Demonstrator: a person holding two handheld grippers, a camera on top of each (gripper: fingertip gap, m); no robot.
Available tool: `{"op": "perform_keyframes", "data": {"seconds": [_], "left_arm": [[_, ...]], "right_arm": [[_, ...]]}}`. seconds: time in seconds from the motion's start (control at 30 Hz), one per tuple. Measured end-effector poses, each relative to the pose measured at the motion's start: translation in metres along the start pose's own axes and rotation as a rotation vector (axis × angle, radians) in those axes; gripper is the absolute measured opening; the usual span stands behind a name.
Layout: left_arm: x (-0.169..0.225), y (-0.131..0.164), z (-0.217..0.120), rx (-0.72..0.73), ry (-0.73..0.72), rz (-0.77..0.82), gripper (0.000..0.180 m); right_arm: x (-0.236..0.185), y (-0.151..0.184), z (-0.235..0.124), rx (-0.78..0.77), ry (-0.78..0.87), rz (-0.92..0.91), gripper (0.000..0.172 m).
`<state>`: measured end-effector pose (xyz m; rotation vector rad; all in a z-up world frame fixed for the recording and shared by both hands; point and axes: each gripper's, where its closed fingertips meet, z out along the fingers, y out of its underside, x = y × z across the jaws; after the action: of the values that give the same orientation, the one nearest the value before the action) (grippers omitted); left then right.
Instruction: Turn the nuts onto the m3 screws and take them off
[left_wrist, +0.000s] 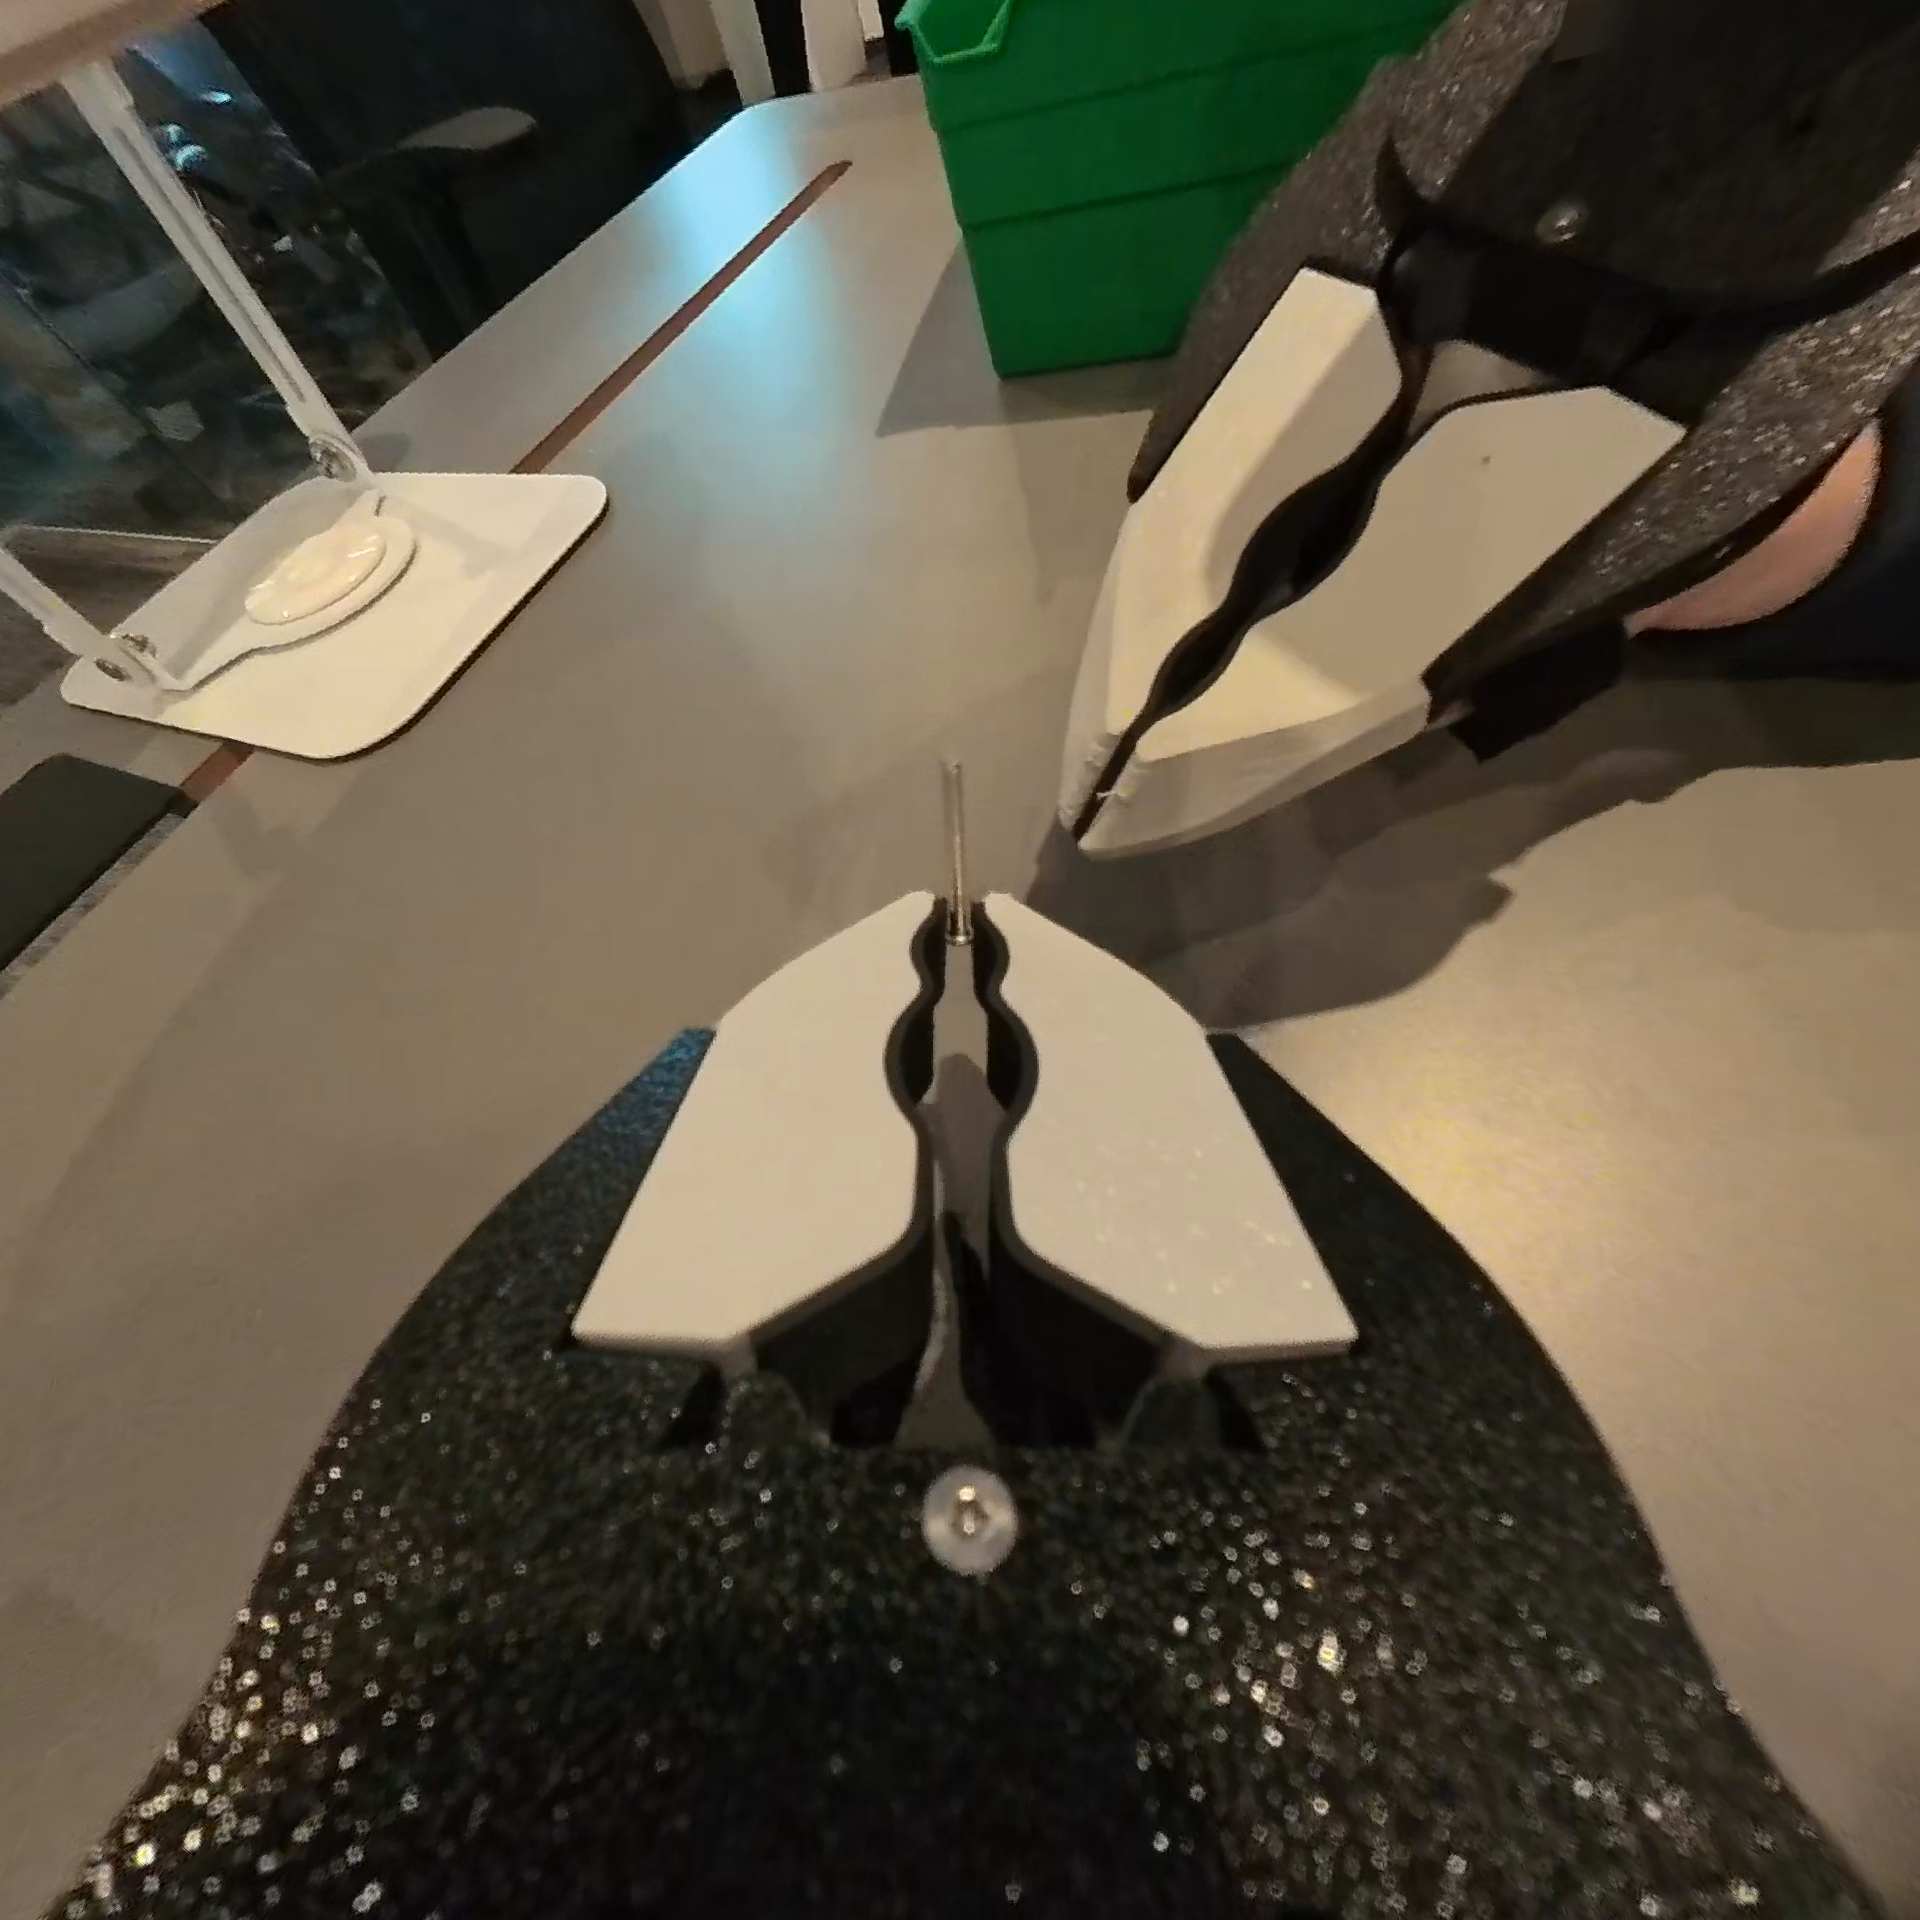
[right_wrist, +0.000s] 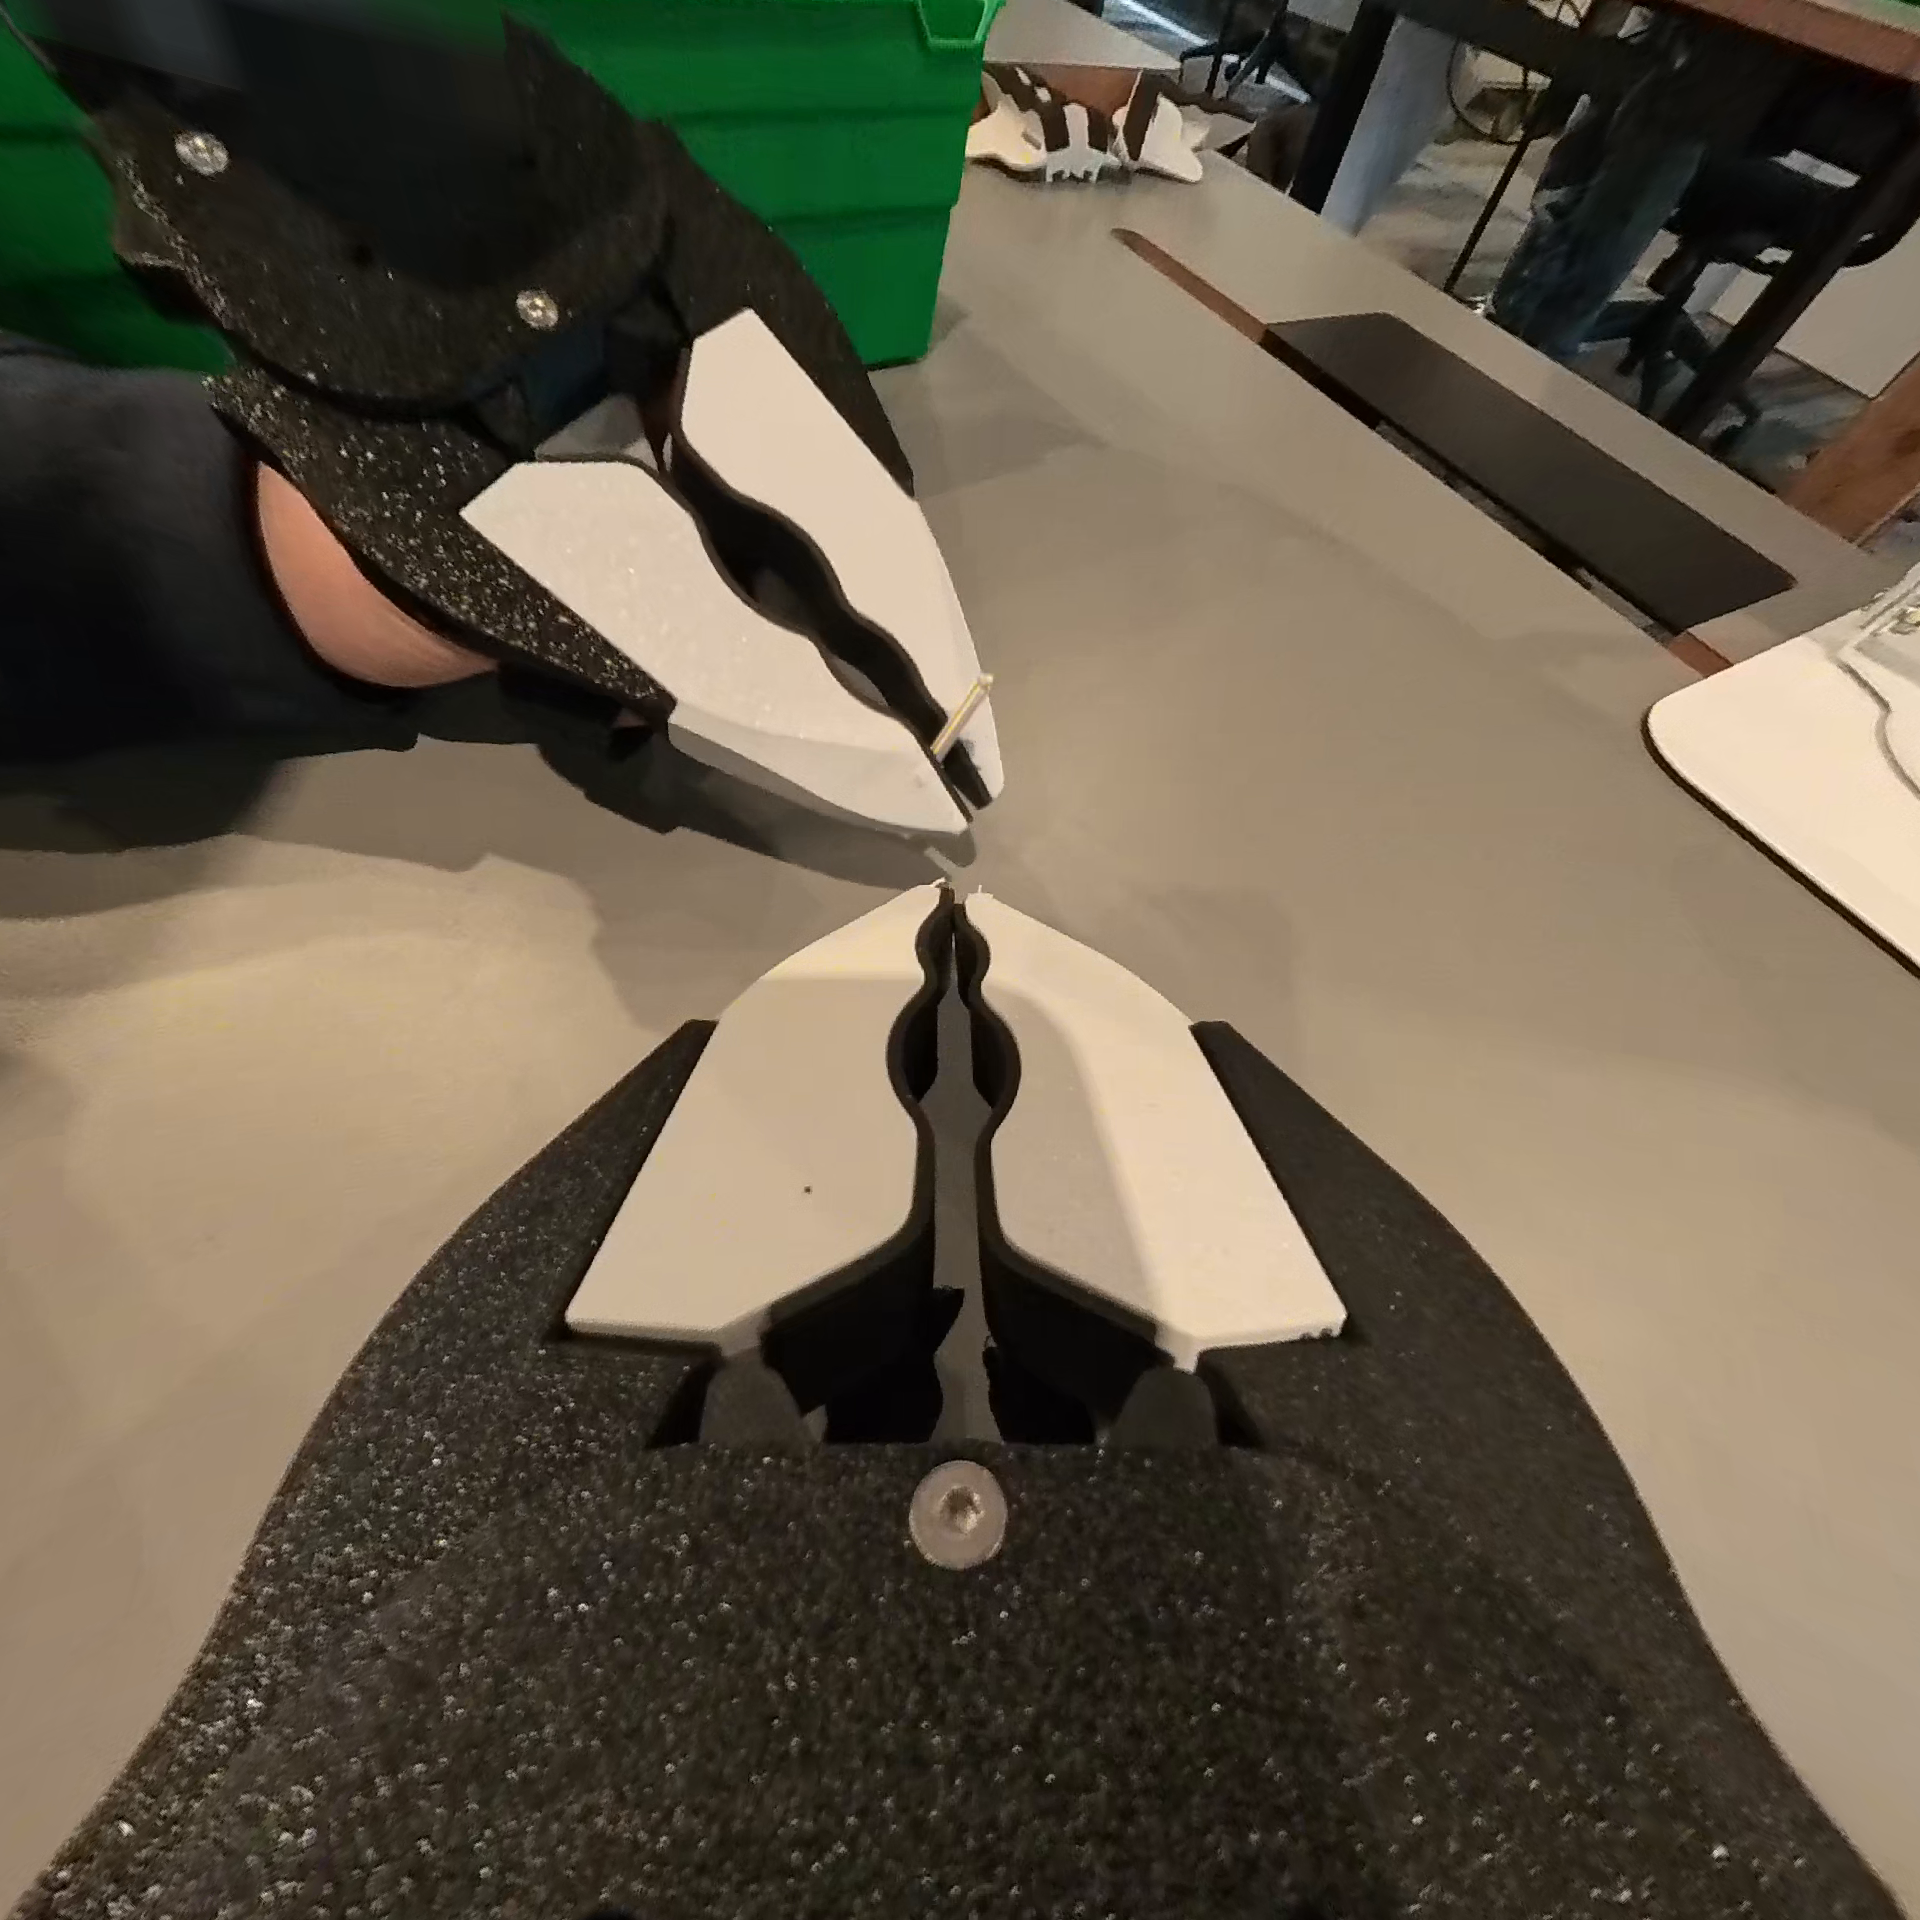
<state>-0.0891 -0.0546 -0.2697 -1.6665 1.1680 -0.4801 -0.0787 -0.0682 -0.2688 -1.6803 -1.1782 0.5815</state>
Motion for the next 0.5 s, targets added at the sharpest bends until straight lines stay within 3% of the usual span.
{"op": "perform_keyframes", "data": {"seconds": [0.5], "left_arm": [[-0.028,-0.003,-0.012,0.068,-0.115,-0.143,0.004]], "right_arm": [[0.009,0.004,-0.004,-0.017,0.018,0.018,0.000]]}}
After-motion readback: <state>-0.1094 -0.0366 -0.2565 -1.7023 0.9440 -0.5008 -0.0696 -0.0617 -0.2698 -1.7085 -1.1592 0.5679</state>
